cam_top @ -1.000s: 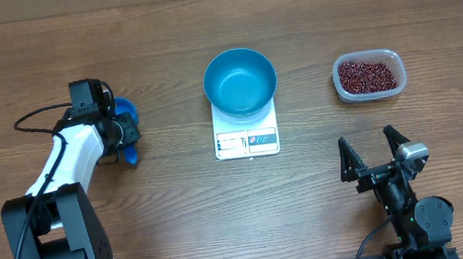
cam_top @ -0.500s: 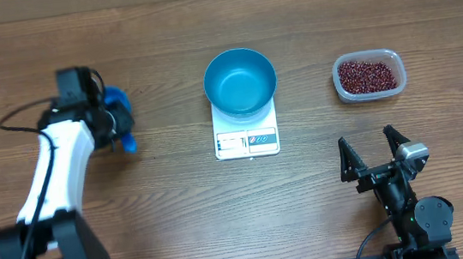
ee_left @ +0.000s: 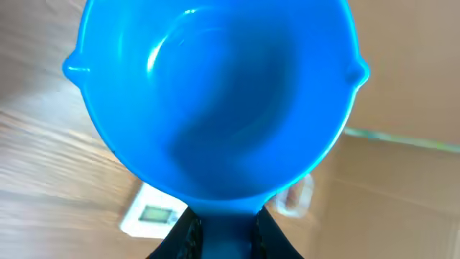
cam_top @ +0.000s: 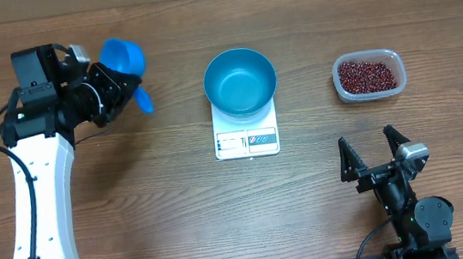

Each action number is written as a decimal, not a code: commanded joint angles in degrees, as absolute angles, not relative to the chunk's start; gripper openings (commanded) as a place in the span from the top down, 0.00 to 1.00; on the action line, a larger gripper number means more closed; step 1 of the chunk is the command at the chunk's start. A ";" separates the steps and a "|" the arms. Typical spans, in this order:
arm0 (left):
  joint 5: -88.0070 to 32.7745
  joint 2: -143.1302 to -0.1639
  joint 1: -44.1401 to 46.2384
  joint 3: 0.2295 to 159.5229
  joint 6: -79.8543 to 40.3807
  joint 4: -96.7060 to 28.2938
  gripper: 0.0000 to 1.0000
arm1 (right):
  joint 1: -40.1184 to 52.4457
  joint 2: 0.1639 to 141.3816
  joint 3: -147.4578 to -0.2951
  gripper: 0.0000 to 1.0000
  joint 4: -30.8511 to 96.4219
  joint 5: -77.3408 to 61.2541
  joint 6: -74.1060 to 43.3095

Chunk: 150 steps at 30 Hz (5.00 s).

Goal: Scoop item into bowl and weigh 150g on scale
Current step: 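Lift the blue scoop with the left gripper toward the right gripper, then grasp the scoop handle with the right gripper and release the left, then move the scoop with the right gripper over the bean container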

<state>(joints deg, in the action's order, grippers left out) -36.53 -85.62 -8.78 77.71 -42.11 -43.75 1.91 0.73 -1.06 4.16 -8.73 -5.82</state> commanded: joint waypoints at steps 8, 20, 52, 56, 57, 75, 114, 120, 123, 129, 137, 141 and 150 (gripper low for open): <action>-59.86 -85.76 -8.51 78.06 -56.51 -46.59 0.96 | 1.83 0.27 -0.47 0.00 3.66 -13.37 -7.11; -59.53 -85.78 -0.69 78.06 -71.35 -42.15 0.96 | 1.80 8.93 -21.93 0.00 16.51 -12.88 -20.97; -39.35 -85.80 19.77 78.06 -95.94 -24.80 0.96 | 19.49 69.56 -93.47 0.24 66.57 -14.70 -30.35; -34.41 -85.80 22.02 78.06 -97.03 -24.91 0.96 | 24.91 74.30 -93.47 0.27 66.30 -12.86 -31.75; -33.82 -85.80 22.28 78.06 -97.60 -25.04 0.96 | 25.45 74.83 -93.47 0.28 66.13 -12.86 -31.75; -34.15 -85.80 23.29 78.06 -102.91 -25.47 0.96 | 32.47 82.43 -93.45 0.40 57.87 -5.52 -34.92; -40.47 -85.80 23.29 78.06 -108.42 -23.31 0.96 | 32.51 83.29 -93.45 0.95 55.09 -2.63 -34.09; -38.20 -85.80 23.29 78.06 -106.13 -23.38 0.80 | 32.47 83.29 -93.45 0.96 54.72 -1.96 -29.06; -35.00 -85.80 23.29 78.06 -98.41 -23.38 0.47 | 32.01 83.29 -93.45 0.96 54.89 -1.52 -29.04; -30.92 -85.80 23.11 78.06 -71.55 -23.46 0.00 | 28.45 83.29 -93.45 0.96 54.94 -1.89 -28.05; -40.51 -85.76 19.88 78.06 -35.35 -24.62 0.24 | 18.79 83.26 -95.37 0.96 59.16 -8.19 -24.86; -40.42 -85.69 18.98 78.06 -27.92 -30.50 0.96 | 11.55 83.29 -97.71 0.96 64.69 -10.63 -21.34; -13.91 -85.76 26.81 78.06 -21.71 -47.77 0.96 | -3.75 84.53 -98.02 0.96 74.41 -15.44 -14.41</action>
